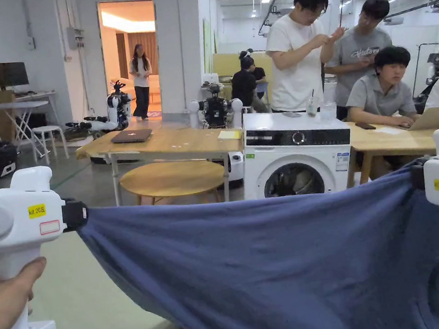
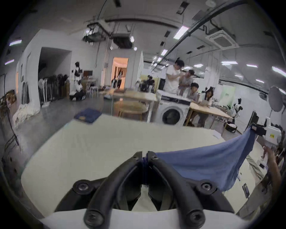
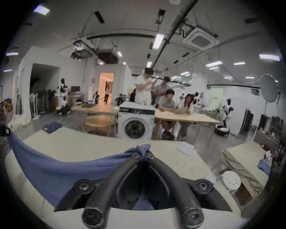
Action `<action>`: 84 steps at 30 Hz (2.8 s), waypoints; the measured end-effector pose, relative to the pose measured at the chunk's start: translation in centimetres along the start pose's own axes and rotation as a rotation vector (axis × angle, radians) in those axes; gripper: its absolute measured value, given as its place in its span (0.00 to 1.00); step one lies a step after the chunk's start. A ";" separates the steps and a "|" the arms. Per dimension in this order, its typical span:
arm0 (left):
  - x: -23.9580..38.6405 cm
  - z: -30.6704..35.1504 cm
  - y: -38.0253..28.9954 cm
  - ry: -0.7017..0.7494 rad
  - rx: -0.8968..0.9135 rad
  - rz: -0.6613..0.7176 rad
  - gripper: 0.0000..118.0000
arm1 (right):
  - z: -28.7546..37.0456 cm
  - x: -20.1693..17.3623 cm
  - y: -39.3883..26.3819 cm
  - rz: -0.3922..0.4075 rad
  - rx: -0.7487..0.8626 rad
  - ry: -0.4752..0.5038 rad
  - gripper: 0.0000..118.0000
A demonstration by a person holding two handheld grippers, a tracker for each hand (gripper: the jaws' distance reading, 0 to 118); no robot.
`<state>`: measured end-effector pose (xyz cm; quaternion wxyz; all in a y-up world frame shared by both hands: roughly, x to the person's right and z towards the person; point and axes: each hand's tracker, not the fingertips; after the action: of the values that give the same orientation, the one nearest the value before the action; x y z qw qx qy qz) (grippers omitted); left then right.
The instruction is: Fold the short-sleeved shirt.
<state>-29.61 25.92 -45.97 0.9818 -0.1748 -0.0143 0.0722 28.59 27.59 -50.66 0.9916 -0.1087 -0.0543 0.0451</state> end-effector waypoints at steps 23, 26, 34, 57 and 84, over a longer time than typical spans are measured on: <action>3.4 -7.8 21.6 0.061 0.150 -0.069 0.00 | -5.4 1.4 17.6 0.001 0.224 -0.112 0.00; 2.9 -7.9 21.7 0.058 0.143 -0.083 0.00 | -6.0 1.3 18.3 -0.022 0.229 -0.102 0.00; 1.9 -9.4 16.5 0.073 0.099 -0.089 0.00 | -6.8 0.0 12.8 0.004 0.189 -0.100 0.00; 0.3 3.5 -6.3 -0.016 -0.041 -0.077 0.00 | 7.6 2.6 -8.6 0.045 -0.037 -0.058 0.00; -2.8 7.5 -34.0 0.004 -0.620 -0.010 0.00 | 16.7 2.6 -34.0 0.121 -0.675 0.025 0.00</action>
<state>-28.16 -3.53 -27.22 0.8820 -0.4661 -0.0347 0.0594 31.83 -1.73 -26.70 0.8957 -0.4345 -0.0473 0.0820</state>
